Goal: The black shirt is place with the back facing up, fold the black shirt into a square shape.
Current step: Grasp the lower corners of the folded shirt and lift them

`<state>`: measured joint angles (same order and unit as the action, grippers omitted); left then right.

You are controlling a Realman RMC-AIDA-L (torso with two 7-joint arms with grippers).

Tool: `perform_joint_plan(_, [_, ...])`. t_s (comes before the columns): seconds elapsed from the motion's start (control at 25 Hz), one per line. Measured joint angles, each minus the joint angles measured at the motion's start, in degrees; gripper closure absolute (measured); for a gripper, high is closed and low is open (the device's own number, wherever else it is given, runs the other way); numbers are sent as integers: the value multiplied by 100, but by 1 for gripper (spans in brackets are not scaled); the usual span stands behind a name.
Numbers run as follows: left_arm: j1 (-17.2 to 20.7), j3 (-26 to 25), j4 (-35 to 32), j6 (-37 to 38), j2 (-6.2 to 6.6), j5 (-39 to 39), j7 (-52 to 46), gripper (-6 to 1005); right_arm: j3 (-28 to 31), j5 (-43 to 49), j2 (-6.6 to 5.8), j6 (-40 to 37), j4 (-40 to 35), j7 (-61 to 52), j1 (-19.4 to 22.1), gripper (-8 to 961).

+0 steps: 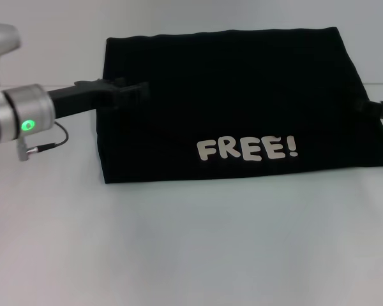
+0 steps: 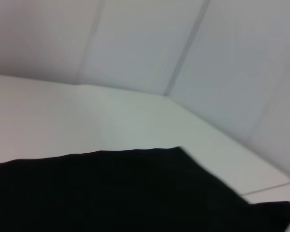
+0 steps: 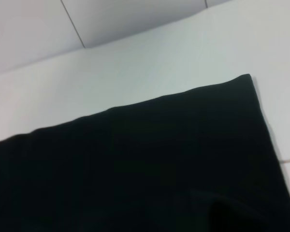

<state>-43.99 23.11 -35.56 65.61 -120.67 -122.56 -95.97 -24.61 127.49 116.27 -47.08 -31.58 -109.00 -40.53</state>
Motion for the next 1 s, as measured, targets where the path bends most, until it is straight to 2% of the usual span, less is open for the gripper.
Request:
perform_joint_plan(0.12, [184,-21,-409,671,-11,20,-103,459,-1,-426,-33,-412,-143,237,281,376])
perform_joint_plan(0.32, [305,18,-724,1214,-30,-32,-191,350,8,-688,-105,-790,-232,463,497,209])
perform_joint_plan(0.48, [436,7,-1029,1569,-71,-16,-222,351,-6,-656,-171,-1044,-391,415,632,115])
perform_joint_plan(0.52, [518,13,-1177,1810,-73,-38,-345,351,-5,-648,-184,-1125,-445,408,669,112])
perform_joint_plan(0.72, [750,7,-1351,2043,-69,-174,-700,351,110,-681,-231,-1917,-805,404,902,107])
perform_joint_plan(1.0, [1103,-38,-1366,1621,-102,-787,-963,353,697,-942,-366,-3166,-775,332,967,112])
